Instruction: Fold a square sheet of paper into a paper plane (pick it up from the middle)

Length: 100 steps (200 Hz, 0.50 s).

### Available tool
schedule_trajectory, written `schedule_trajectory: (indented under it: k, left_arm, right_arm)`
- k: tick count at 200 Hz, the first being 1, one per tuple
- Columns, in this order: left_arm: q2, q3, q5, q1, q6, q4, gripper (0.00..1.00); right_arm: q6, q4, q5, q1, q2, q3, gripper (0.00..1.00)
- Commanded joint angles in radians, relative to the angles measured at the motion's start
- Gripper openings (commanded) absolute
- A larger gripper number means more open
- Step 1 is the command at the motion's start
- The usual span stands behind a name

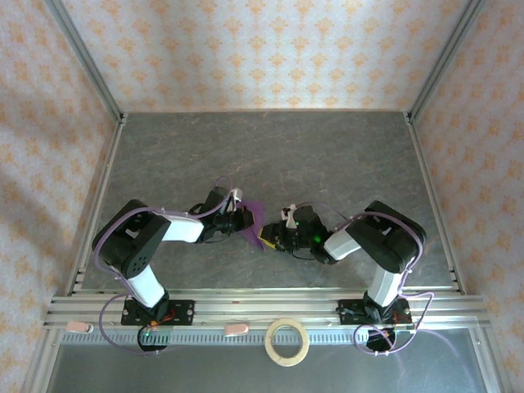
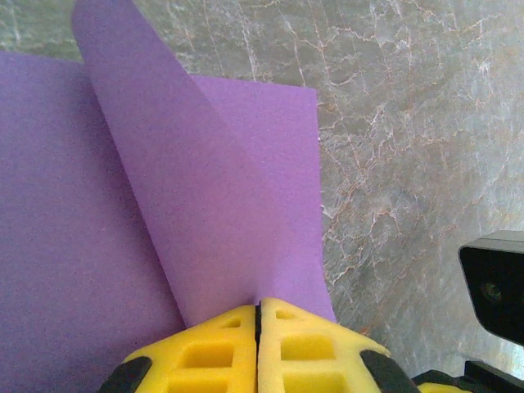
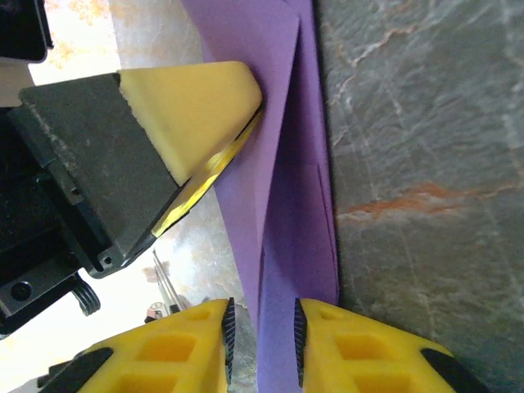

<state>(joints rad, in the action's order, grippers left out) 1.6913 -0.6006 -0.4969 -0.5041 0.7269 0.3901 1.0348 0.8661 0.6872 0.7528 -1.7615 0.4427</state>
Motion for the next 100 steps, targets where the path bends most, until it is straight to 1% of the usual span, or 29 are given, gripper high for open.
schedule_trajectory:
  k: [1,16,27,40,52,59,64,76,81,92,100]
  left_arm:
    - [0.048,0.017,0.059,0.002,-0.030,-0.091,0.09]
    - [0.047,0.019,0.058,0.002,-0.030,-0.091,0.09]
    - [0.048,0.019,0.059,0.001,-0.033,-0.094,0.09]
    - [0.048,0.018,0.060,0.001,-0.036,-0.097,0.09]
    - [0.047,0.019,0.061,0.001,-0.038,-0.099,0.09]
    - [0.047,0.018,0.063,0.002,-0.038,-0.101,0.09]
    - [0.045,0.021,0.064,0.003,-0.037,-0.101,0.09]
    - [0.045,0.023,0.064,0.001,-0.035,-0.096,0.09]
    - [0.042,0.024,0.064,0.001,-0.032,-0.094,0.09]
    - [0.043,0.027,0.064,0.002,-0.032,-0.093,0.09]
    - [0.042,0.026,0.064,0.002,-0.032,-0.094,0.09]
  right_arm:
    - [-0.031,-0.117,-0.029,0.019,-0.001,0.010,0.27]
    - [-0.036,-0.143,-0.045,0.023,0.003,0.016,0.20]
    - [-0.041,-0.156,-0.043,0.029,0.010,0.020,0.19]
    - [-0.050,-0.184,-0.050,0.039,0.017,0.027,0.13]
    - [-0.059,-0.211,-0.060,0.045,0.019,0.031,0.09]
    - [-0.062,-0.229,-0.066,0.046,0.020,0.033,0.04]
    - [-0.064,-0.239,-0.071,0.047,0.021,0.033,0.03]
    - [-0.067,-0.249,-0.080,0.052,0.027,0.031,0.04]
    - [-0.067,-0.254,-0.079,0.054,0.030,0.031,0.06]
    - [-0.066,-0.267,-0.084,0.055,0.042,0.031,0.13]
    - [-0.068,-0.281,-0.095,0.057,0.054,0.030,0.15]
